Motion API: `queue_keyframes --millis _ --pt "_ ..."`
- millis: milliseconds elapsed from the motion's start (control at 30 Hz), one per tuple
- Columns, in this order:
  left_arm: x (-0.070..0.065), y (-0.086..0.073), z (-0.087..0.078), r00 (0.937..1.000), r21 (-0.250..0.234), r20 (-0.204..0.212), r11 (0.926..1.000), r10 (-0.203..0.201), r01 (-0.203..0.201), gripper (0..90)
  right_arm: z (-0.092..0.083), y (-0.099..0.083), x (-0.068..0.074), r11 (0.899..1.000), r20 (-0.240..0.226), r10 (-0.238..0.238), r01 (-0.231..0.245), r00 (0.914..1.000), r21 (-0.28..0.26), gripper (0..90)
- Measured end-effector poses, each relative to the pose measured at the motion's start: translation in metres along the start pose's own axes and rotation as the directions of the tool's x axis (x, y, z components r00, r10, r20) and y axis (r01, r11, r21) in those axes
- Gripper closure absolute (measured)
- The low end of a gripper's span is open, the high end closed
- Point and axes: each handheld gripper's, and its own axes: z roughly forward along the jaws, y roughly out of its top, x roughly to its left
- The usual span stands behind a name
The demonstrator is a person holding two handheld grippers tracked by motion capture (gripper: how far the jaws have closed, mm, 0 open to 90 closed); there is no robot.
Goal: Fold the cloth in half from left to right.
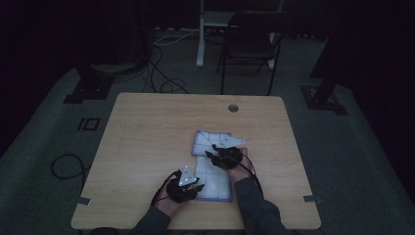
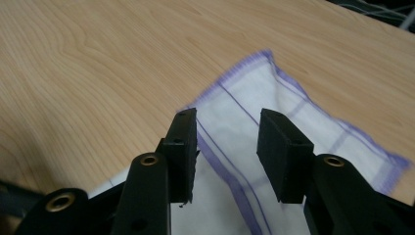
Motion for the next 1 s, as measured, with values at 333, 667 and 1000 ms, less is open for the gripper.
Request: queue_keyframes --millis 333,667,1000 --pt "0.000 -0.001 0.002 1.0000 0.008 0.005 0.9999 -0.007 0.006 68.5 0.038 0.018 0.011 0.996 -0.048 -0.077 0.079 0.9959 0.043 59.1" --pt "-0.001 -0.001 0.003 1.0000 0.007 -0.003 1.0000 -0.005 0.005 68.9 0.073 0.012 0.014 0.982 -0.044 -0.110 0.116 0.9929 0.152 56.7" --pt "-0.002 -0.002 0.003 0.9999 0.004 -0.006 0.9999 -0.011 0.011 69.1 0.079 0.012 0.008 0.978 -0.023 -0.076 0.079 0.9968 0.192 77.7"
